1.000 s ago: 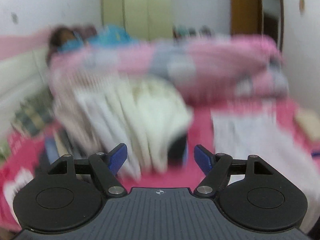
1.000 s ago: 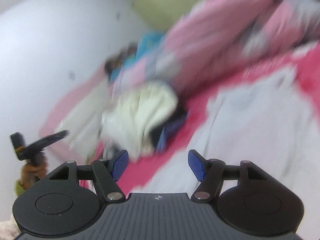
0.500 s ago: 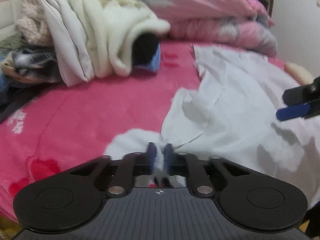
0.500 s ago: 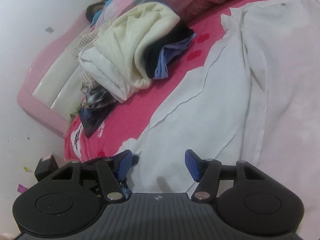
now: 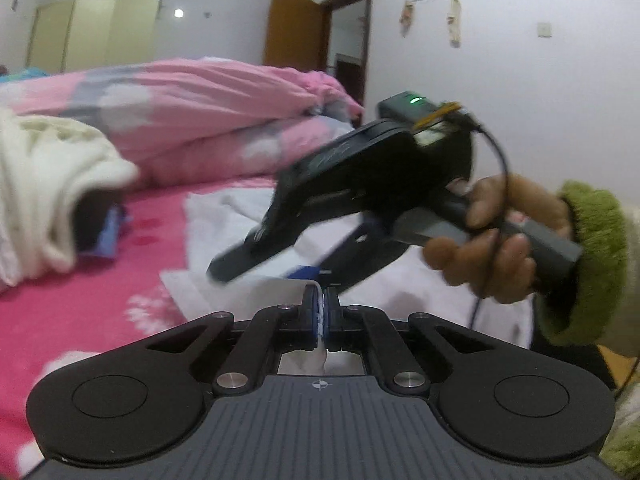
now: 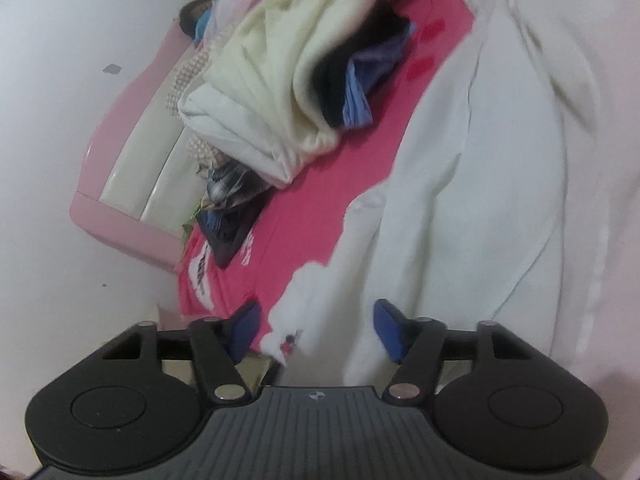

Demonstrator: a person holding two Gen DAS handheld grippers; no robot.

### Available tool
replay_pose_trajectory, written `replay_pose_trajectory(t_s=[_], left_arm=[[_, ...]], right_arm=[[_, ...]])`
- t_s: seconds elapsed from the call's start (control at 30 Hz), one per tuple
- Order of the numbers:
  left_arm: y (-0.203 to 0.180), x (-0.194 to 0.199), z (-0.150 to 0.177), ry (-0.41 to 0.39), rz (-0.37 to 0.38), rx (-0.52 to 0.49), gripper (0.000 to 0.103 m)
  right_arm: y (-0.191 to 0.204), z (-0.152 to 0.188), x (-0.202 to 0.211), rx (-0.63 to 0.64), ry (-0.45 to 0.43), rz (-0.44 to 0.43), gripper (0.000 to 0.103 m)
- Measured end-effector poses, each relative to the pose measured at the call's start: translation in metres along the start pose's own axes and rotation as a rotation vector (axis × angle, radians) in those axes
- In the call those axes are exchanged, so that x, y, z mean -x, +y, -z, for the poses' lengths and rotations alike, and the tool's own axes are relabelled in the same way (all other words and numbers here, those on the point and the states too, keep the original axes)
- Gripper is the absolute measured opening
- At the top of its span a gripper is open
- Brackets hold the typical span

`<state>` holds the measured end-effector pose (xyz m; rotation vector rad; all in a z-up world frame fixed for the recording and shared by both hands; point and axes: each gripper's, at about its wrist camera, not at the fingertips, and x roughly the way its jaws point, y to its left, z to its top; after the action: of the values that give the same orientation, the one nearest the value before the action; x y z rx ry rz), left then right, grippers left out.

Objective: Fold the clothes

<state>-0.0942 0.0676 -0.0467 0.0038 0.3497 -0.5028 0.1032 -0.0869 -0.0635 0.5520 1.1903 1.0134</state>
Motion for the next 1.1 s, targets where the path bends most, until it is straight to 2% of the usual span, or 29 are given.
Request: replay_pose_trajectory(t_s=[0.07,0.1,0.17,0.3,0.43,0.47,0.53,0.6,0.7,0.77,0.8,0.83,0.87,0.9,0.97,1.1], left_arm=[[0.000,-0.003,0.000,-0.007,0.020,0.019,0.001],[0.001,-0.004,-0.001,-0.013,0.028,0.032,0.001],[0.005,-0.005,-0.002,-0.022,0.047,0.069,0.001],[0.013,-0.004,-0.003,-0.021,0.079,0.120,0.003],[0.033,-0.002,-0.002,-0.009,0.030,0.193,0.006],[0.039,-0.002,-0.002,0.000,0.011,0.211,0.009],[0.052,-0.014,0.000,0.072,-0.074,0.236,0.023],[0.065,-0.028,0.003,0.146,-0.163,0.258,0.053],[0.083,-0.052,0.009,0.235,-0.235,0.289,0.059],[0.088,-0.066,0.011,0.266,-0.229,0.301,0.059],[0.085,-0.071,0.011,0.266,-0.239,0.281,0.054],[0.082,-0.076,0.012,0.267,-0.252,0.258,0.044],[0.078,-0.080,0.012,0.269,-0.279,0.221,0.018],[0.076,-0.084,0.011,0.276,-0.299,0.194,0.008],[0.078,-0.079,0.000,0.240,-0.365,0.145,0.003],[0.090,-0.066,-0.028,0.149,-0.519,0.036,0.000]], right_arm=[[-0.011,0.001,-0.001,-0.043,0.008,-0.019,0.011],[-0.016,0.003,0.001,-0.060,0.000,-0.027,0.005],[-0.023,0.007,0.011,-0.069,-0.045,-0.048,0.001],[-0.033,0.012,0.052,-0.078,-0.177,-0.093,0.000],[-0.054,0.012,0.100,-0.112,-0.319,-0.104,0.000],[-0.061,0.013,0.109,-0.125,-0.344,-0.102,0.000],[-0.075,0.014,0.125,-0.155,-0.387,-0.097,0.000],[-0.089,0.016,0.136,-0.183,-0.413,-0.098,0.000],[-0.103,0.019,0.142,-0.207,-0.432,-0.123,0.000],[-0.109,0.020,0.145,-0.215,-0.447,-0.140,0.000],[-0.112,0.021,0.148,-0.217,-0.459,-0.149,0.000],[-0.115,0.022,0.151,-0.219,-0.471,-0.159,0.000],[-0.118,0.022,0.155,-0.222,-0.482,-0.167,0.000],[-0.120,0.021,0.157,-0.226,-0.491,-0.171,0.000],[-0.123,0.020,0.158,-0.234,-0.497,-0.172,0.000],[-0.123,0.018,0.154,-0.238,-0.479,-0.177,0.000]])
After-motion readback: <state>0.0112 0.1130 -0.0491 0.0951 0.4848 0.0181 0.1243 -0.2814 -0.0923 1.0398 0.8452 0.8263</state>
